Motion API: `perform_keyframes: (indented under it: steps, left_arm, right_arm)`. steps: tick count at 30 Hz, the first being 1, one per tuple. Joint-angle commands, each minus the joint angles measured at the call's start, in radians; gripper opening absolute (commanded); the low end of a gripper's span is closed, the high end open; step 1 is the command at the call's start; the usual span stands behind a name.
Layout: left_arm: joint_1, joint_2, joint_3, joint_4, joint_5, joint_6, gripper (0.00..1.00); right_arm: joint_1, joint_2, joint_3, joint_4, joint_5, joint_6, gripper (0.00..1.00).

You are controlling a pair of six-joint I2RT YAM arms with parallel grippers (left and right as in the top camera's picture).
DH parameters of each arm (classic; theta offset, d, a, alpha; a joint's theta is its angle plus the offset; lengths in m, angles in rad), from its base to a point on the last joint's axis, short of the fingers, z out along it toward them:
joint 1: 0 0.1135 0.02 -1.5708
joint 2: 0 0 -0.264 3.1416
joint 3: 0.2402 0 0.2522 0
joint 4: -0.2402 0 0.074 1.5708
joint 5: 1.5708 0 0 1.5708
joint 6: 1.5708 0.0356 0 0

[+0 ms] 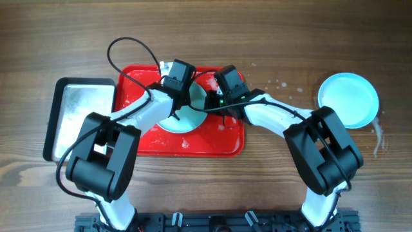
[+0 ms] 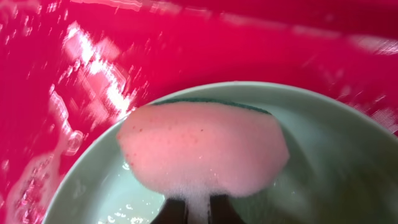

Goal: Clean dirty plates on tray and stack at the side
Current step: 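Scrub the plate with the left sponge while the right gripper holds it, then keep scrubbing the plate surface with the left sponge in circles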

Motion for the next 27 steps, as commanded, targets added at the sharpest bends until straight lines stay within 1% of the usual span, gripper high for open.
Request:
perform_keyframes:
  steps: [1,3,6,7,10,12,14,16,19,21,23,27]
  left_arm:
    - [0.019,0.071,-0.070,-0.151,0.105,-0.034,0.04]
    - [0.019,0.071,-0.070,-0.206,0.240,-0.027,0.04]
    - [0.019,0.071,-0.070,-0.248,0.391,-0.003,0.04]
    - [0.019,0.071,-0.070,-0.248,0.495,0.059,0.04]
    - [0.019,0.071,-0.066,-0.248,0.675,0.164,0.04]
    - [0.019,0.071,-0.062,-0.244,0.760,0.215,0.04]
    - [0.019,0.071,-0.059,-0.243,0.797,0.244,0.04]
    - [0.019,0.071,-0.057,-0.243,0.802,0.266,0.04]
    - [0.024,0.071,-0.056,-0.230,0.799,0.267,0.04]
    - [0.055,0.071,-0.053,-0.213,0.678,0.162,0.04]
    - [0.087,0.071,-0.052,-0.214,0.517,0.028,0.04]
    - [0.145,0.071,-0.052,-0.198,0.345,-0.105,0.04]
  right_arm:
    - [-0.008,0.039,-0.017,-0.020,0.024,-0.007,0.04]
    - [-0.008,0.039,-0.017,-0.020,0.024,-0.007,0.04]
    - [-0.008,0.039,-0.017,-0.020,0.024,-0.007,0.04]
    - [-0.008,0.039,-0.017,-0.020,0.024,-0.008,0.04]
    - [-0.008,0.039,-0.017,-0.019,0.024,-0.008,0.04]
    - [-0.008,0.039,-0.017,-0.018,0.021,-0.008,0.04]
    - [-0.008,0.039,-0.017,-0.018,0.021,-0.008,0.04]
    - [-0.008,0.039,-0.017,-0.019,0.021,-0.011,0.04]
    - [-0.008,0.039,-0.017,-0.020,0.021,-0.011,0.04]
    - [-0.008,0.039,-0.017,-0.020,0.021,-0.015,0.04]
    - [-0.008,0.039,-0.017,-0.020,0.021,-0.015,0.04]
    - [-0.008,0.039,-0.017,-0.020,0.021,-0.015,0.04]
